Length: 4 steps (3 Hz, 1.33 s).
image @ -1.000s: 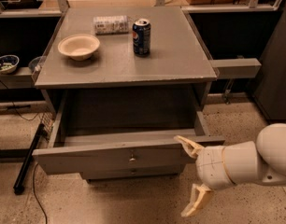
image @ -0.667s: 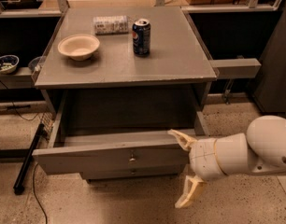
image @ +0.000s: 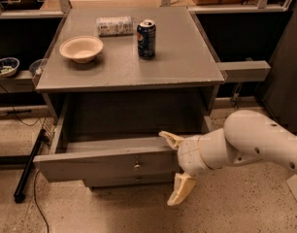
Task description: Open top drawer
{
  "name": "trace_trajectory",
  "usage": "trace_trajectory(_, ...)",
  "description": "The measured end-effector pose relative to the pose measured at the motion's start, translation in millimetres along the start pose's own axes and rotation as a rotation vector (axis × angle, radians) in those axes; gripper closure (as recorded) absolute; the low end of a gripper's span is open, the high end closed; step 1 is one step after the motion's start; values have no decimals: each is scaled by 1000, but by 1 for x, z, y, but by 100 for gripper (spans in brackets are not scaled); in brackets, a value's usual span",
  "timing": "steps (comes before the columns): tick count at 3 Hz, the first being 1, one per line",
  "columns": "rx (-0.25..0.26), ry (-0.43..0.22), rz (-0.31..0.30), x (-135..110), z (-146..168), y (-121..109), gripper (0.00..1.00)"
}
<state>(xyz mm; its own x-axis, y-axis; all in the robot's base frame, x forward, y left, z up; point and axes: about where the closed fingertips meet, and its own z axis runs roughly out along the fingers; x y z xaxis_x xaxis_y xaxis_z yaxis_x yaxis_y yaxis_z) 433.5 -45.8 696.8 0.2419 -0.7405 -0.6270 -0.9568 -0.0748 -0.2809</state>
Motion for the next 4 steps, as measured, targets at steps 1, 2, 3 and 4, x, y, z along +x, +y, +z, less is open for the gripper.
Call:
trace_trajectory(1, -68, 28, 5, 9, 44, -9, 0)
trace_trajectory(2, -78, 26, -2, 7, 44, -6, 0)
trace_trajectory(3, -103, 20, -24, 3, 40, 2, 0)
trace_trajectory(4, -137, -1, -54, -4, 26, 23, 0)
